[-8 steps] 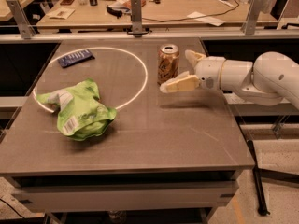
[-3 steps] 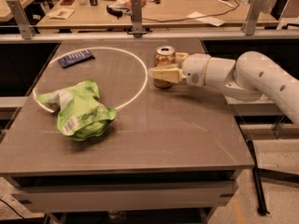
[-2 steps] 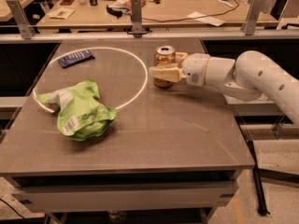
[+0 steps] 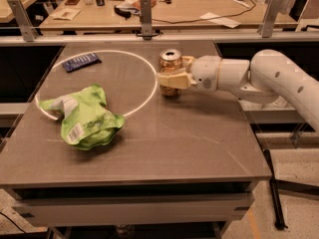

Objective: Move orange can near green rice chip bag

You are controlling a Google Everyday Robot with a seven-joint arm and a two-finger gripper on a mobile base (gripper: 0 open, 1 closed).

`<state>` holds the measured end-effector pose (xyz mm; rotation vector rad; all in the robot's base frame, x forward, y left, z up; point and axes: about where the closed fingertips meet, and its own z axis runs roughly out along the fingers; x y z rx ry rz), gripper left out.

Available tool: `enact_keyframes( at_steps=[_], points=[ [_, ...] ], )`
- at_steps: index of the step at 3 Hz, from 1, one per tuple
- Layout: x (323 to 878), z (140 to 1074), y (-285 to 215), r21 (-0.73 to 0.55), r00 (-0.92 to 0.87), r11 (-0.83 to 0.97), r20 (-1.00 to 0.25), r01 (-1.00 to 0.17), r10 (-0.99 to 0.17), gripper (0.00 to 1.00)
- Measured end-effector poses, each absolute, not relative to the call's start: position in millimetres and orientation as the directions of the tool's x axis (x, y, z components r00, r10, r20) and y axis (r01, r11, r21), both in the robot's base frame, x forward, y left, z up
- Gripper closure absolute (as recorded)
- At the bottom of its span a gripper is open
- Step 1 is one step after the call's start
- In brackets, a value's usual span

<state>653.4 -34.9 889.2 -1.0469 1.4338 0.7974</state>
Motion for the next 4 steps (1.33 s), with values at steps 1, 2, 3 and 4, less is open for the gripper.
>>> enact_keyframes(
  at_steps=[1,2,3,4],
  points=[
    [633.4,898.7,-14.3,-0.091,0.050,0.302,-0.989,-0.949,-0.141,1.00],
    [612.7,903.1,8.8,-0.097,0.070,0.226,-0.990,-0.969,-0.125,1.00],
    [596.7,905.4,28.6,-0.107,0.087,0.166,-0.989,-0.980,-0.121,1.00],
    [581.7,905.4,47.6,-0.125,0.113,0.093,-0.986,-0.988,-0.124,1.00]
  ],
)
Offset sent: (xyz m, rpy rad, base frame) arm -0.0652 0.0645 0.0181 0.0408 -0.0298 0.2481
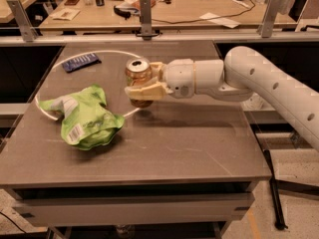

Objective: Move orange can near green rice chip bag

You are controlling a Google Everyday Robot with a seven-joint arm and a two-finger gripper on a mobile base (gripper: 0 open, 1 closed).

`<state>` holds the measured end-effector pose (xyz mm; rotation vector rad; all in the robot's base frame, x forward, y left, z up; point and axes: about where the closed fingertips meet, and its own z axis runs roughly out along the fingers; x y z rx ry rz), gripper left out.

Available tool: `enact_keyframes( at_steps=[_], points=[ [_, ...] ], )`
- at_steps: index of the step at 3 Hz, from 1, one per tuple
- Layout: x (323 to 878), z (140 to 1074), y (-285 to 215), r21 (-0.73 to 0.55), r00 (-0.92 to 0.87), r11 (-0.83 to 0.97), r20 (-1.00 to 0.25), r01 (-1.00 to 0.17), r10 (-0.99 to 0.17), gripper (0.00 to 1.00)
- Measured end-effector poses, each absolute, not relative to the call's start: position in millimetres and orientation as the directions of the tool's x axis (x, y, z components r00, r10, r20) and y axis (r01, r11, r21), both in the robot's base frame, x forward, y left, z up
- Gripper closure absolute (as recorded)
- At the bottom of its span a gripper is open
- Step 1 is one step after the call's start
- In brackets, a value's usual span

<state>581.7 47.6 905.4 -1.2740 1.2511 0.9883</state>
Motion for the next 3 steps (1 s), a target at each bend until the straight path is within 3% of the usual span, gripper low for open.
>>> enact_keyframes(
  at_steps=[3],
  points=[
    [561.6,882.6,93.0,-0.117,0.124,-0.056,-0.984,-0.991,-0.129,1.00]
  ],
)
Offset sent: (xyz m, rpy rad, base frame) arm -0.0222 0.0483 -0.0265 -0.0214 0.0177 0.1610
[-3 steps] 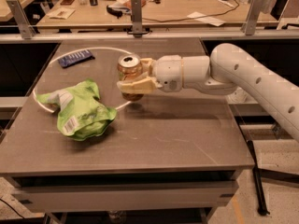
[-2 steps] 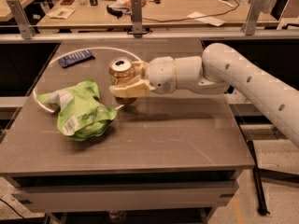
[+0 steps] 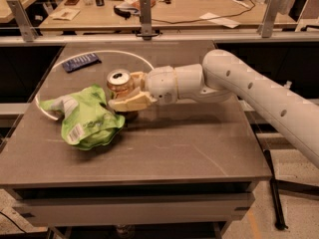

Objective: Move orange can near green rice chip bag

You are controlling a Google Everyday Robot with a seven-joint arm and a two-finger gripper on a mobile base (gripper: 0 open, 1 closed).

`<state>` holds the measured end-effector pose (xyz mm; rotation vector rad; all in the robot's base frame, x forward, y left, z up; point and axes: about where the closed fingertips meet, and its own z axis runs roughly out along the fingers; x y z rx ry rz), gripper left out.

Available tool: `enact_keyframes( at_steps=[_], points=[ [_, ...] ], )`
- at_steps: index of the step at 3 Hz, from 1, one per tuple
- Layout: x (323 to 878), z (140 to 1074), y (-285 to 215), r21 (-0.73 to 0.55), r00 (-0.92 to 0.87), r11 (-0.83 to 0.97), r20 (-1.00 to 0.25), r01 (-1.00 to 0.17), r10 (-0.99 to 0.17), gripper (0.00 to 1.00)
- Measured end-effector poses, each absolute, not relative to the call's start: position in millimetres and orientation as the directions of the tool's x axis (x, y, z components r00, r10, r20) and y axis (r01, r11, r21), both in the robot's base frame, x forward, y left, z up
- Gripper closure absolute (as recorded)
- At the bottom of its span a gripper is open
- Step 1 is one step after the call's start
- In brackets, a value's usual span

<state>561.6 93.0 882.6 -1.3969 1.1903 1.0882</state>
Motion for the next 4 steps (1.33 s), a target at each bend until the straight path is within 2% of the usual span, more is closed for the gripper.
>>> enact_keyframes(
  at_steps=[1,4],
  points=[
    [560.7,870.9,95.8,-0.118,0.128,-0.074,-0.982,-0.990,-0.140,0.84],
    [563.0,871.3,93.3,-0.114,0.124,-0.071,-0.980,-0.991,-0.157,0.13]
  ],
)
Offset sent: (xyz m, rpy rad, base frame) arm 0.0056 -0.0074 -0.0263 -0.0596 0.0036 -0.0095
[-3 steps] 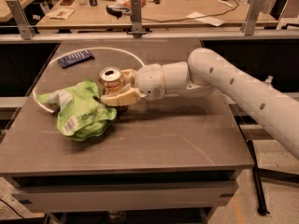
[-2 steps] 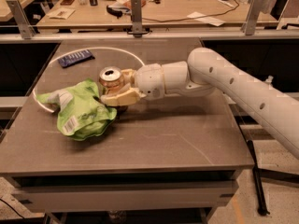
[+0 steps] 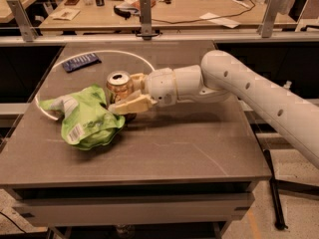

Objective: Move orange can near green rice chip bag

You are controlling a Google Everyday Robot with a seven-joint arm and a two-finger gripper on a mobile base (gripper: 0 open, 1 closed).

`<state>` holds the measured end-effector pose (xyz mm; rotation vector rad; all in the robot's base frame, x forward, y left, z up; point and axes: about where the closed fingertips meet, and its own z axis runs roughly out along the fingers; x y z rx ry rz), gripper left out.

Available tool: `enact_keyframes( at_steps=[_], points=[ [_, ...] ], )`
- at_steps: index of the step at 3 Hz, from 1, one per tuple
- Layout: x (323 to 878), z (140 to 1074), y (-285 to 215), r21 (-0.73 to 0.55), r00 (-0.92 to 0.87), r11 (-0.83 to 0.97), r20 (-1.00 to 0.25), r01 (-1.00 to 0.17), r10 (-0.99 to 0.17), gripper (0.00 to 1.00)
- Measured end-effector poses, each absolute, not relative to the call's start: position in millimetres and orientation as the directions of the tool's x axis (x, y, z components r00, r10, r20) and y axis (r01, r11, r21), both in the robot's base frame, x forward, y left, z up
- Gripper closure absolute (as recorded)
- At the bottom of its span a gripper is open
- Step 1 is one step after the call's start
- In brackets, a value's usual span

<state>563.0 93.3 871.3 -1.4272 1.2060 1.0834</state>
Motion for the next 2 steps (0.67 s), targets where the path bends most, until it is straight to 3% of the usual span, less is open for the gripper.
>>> enact_keyframes(
  at_steps=[1,2],
  points=[
    [563.1,871.3,93.3,-0.114,0.124,-0.071,-0.980,-0.991,-0.157,0.00],
    [577.1,874.4,81.8,-0.074,0.080,-0.047,-0.987,-0.996,-0.141,0.00]
  ],
)
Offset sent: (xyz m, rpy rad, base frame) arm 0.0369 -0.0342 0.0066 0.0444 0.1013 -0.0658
